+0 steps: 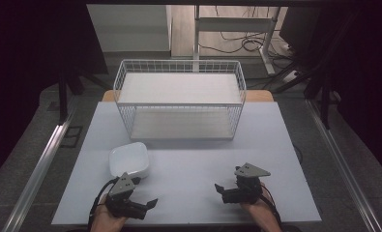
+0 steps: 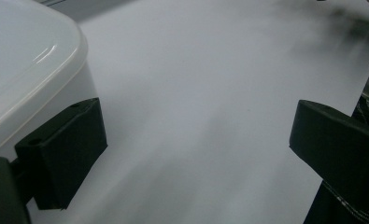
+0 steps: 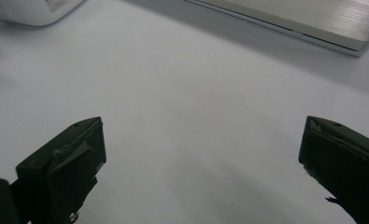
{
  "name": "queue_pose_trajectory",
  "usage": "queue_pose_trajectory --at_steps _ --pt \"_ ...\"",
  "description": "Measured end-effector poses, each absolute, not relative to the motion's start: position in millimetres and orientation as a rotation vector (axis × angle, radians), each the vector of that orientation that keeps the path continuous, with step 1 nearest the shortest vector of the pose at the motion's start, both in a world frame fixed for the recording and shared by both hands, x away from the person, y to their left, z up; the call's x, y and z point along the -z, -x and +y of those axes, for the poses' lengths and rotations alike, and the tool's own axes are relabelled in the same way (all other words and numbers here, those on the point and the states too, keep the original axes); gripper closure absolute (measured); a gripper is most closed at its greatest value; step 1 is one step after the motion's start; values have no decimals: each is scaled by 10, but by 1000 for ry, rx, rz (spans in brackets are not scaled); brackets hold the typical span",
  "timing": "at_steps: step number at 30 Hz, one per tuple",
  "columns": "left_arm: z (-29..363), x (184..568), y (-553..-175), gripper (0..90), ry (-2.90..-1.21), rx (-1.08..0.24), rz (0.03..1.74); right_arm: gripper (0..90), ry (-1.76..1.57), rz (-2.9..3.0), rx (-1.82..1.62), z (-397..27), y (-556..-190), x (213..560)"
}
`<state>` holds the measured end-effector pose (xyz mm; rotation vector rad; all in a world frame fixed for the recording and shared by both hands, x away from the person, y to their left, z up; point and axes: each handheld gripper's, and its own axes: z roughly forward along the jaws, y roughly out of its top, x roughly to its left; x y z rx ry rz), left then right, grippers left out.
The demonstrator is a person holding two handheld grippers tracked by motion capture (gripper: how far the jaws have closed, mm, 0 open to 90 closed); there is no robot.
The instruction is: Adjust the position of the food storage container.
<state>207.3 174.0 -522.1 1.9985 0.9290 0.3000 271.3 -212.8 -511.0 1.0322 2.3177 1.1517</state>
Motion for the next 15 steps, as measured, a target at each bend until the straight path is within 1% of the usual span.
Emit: queue_pose_trajectory --at_steps 5,15 --pt "1757 5214 -2069 35 -1986 -309 931 0 -995 2308 -1069 -2128 -2715 5110" --pt "1762 5199 -2063 38 -1980 -339 919 0 -977 2331 -1063 -2096 -2705 5104"
